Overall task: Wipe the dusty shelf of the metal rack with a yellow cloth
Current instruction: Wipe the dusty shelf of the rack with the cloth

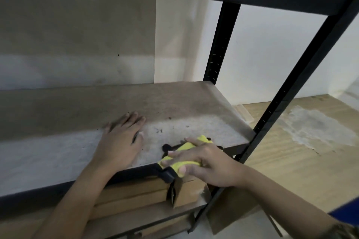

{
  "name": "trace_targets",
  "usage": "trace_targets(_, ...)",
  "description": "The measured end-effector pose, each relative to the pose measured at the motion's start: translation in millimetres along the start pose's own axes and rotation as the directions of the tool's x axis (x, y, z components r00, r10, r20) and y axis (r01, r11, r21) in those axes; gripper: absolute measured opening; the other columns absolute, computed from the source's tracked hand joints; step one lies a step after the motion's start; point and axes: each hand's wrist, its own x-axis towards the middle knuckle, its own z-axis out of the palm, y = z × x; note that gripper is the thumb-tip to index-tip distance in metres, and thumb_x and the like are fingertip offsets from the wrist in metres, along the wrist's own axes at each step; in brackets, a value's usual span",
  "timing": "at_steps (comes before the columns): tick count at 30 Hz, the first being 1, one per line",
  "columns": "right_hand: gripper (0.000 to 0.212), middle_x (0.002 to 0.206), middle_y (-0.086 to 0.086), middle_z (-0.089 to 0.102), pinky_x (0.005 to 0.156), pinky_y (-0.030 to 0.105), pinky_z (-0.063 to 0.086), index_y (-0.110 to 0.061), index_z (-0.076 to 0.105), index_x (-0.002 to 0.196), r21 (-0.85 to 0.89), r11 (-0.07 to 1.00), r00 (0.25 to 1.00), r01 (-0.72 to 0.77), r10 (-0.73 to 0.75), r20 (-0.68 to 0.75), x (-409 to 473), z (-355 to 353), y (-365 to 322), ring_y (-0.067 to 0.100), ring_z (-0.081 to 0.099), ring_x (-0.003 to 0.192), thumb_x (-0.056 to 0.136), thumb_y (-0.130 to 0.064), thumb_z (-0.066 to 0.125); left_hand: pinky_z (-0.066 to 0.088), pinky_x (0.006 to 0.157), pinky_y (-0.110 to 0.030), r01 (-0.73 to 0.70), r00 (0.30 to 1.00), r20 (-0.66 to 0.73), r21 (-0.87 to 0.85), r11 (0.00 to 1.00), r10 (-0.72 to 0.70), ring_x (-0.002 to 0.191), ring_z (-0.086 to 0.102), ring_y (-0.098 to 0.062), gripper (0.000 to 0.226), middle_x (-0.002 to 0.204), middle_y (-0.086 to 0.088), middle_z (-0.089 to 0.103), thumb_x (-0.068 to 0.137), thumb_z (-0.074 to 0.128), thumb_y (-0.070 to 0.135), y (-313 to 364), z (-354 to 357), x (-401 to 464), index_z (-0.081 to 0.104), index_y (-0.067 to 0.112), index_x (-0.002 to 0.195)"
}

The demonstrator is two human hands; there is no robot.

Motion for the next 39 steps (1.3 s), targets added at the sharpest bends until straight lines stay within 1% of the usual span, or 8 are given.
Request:
trace_targets(2,0.018,0.087,-0.012,0.067,0.083,0.021,0.046,-0.026,0.066,0.094,0.104,0.993,0.992,-0.060,0.070,-0.104,-5,-14,-8,-0.007,0.060,0.085,0.092,-0.033,0.049,0.011,0.117,-0.039,-0.007,1.000,-0.004,0.012,1.000,0.007,0.144,0.006,-0.008,0.049,0.156,0.009,0.013,0.097,0.024,0.036,0,0,0,0.022,0.030,0.146)
trace_targets(4,0.018,0.067,-0.012,0.057,0.059,0.013,0.042,-0.033,0.061,0.080,0.147,0.981,0.894,-0.130,0.180,-0.410,0,-37,-8,-0.003,0.054,0.062,0.093,-0.034,0.048,0.011,0.117,-0.040,-0.015,1.000,0.005,0.018,1.000,0.015,0.144,0.006,-0.008,0.056,0.156,0.009,0.013,0.092,0.015,0.042,0,-1,0,0.021,0.030,0.146)
trace_targets(7,0.021,0.081,-0.007,0.064,0.058,0.006,0.037,-0.022,0.065,0.101,0.101,0.970,0.585,-0.223,0.216,-0.782,25,-81,7,-0.003,0.055,0.068,0.096,-0.028,0.046,0.012,0.116,-0.039,-0.006,1.000,0.008,0.028,1.000,0.006,0.144,0.006,-0.008,0.066,0.156,0.009,0.015,0.082,0.010,0.046,1,-1,-1,0.023,0.031,0.145)
trace_targets(10,0.026,0.088,-0.002,0.066,0.061,0.010,0.036,-0.018,0.062,0.113,-0.027,0.939,0.471,-0.344,0.148,-0.870,53,-111,37,0.010,0.059,0.072,0.095,-0.025,0.045,0.011,0.115,-0.038,-0.007,1.000,-0.005,0.030,1.000,0.007,0.144,0.007,-0.008,0.066,0.156,0.009,0.016,0.082,0.010,0.046,1,0,-1,0.024,0.031,0.145)
trace_targets(16,0.039,0.133,0.008,0.053,0.108,0.051,0.021,-0.031,0.045,0.133,-0.355,0.609,0.684,-0.709,0.471,-0.558,62,-102,111,0.030,0.046,0.122,0.096,-0.020,0.036,0.014,0.114,-0.038,-0.022,0.999,-0.037,0.014,1.000,0.022,0.143,0.011,-0.008,0.083,0.155,0.008,0.020,0.072,-0.002,0.055,0,1,0,0.029,0.029,0.144)
trace_targets(25,0.039,0.127,0.016,0.057,0.103,0.048,0.032,-0.022,0.054,0.129,-0.122,0.722,0.620,-0.681,0.479,-0.621,43,-79,103,0.035,0.046,0.123,0.093,-0.035,0.050,0.012,0.114,-0.036,-0.016,1.000,-0.023,0.012,1.000,0.017,0.144,0.010,-0.009,0.066,0.155,0.008,0.019,0.082,0.012,0.045,1,0,-1,0.027,0.029,0.144)
trace_targets(33,0.029,0.114,0.006,0.066,0.088,0.053,0.049,-0.021,0.062,0.116,-0.473,0.628,0.745,-0.618,0.277,-0.606,-15,-22,46,0.035,0.063,0.103,0.089,-0.032,0.058,0.013,0.116,-0.041,-0.025,1.000,-0.011,0.021,0.999,0.025,0.144,0.009,-0.010,0.066,0.156,0.007,0.017,0.083,0.010,0.046,-2,2,1,0.025,0.029,0.145)
trace_targets(39,0.024,0.102,0.006,0.073,0.069,0.038,0.058,-0.018,0.071,0.098,-0.458,0.557,0.660,-0.693,0.234,-0.714,-8,23,5,0.030,0.071,0.089,0.078,-0.033,0.070,0.012,0.115,-0.040,-0.031,0.999,-0.012,0.022,0.999,0.031,0.144,0.009,-0.010,0.053,0.156,0.006,0.016,0.095,0.017,0.040,-3,3,2,0.025,0.028,0.145)
